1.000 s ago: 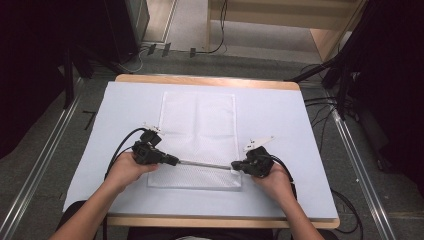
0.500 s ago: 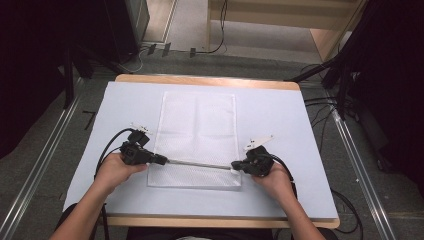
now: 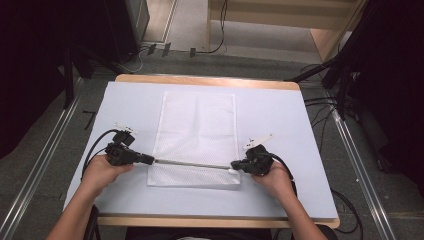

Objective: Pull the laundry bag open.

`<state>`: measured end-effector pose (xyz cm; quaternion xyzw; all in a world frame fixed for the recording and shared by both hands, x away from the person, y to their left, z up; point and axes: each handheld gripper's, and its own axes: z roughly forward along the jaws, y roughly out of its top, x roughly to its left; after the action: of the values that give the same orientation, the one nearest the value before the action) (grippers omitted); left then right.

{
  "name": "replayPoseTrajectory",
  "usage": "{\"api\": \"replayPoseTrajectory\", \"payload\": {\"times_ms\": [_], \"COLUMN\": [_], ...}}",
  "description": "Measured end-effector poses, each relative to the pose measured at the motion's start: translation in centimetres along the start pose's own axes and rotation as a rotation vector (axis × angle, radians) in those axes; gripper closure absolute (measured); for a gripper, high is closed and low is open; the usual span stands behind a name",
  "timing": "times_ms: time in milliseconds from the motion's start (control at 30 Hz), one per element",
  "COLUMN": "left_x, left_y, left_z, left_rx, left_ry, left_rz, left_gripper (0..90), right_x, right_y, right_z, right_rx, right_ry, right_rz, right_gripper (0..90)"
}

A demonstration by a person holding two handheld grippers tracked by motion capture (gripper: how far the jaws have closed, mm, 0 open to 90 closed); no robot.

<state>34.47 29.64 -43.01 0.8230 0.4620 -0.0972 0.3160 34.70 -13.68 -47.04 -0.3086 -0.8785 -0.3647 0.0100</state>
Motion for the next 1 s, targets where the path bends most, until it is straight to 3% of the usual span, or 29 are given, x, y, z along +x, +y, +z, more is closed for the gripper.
{"api": "replayPoseTrajectory", "payload": {"times_ms": [200, 300, 533, 700, 867, 1000], "left_x": [1.1, 0.9, 0.8, 0.6, 0.9, 0.9], "left_y": [-0.7, -0.7, -1.0, -1.4, -1.5, -1.4], "left_z": [-1.1, -0.9, -0.9, -0.9, -1.1, -1.1], "left_rx": [-0.012, 0.002, 0.003, -0.009, -0.062, -0.091], "left_ry": [0.022, 0.05, 0.027, 0.021, 0.022, 0.032], "left_rz": [-0.03, -0.013, -0.018, 0.001, 0.017, 0.025], "left_gripper": [88.3, 88.2, 87.7, 86.7, 70.7, 62.4], "right_x": [0.0, 0.0, -0.2, -0.2, -0.4, -0.3], "right_y": [0.0, 0.0, 0.1, 0.2, 0.3, 0.6], "right_z": [0.0, 0.0, 0.0, 0.0, -0.1, -0.4], "right_rx": [0.002, 0.004, 0.006, 0.012, 0.006, -0.033], "right_ry": [-0.003, 0.003, 0.015, 0.016, 0.046, 0.023], "right_rz": [0.001, 0.003, 0.019, 0.016, 0.026, 0.005], "right_gripper": [90.0, 90.0, 90.0, 90.0, 84.3, 75.5]}}
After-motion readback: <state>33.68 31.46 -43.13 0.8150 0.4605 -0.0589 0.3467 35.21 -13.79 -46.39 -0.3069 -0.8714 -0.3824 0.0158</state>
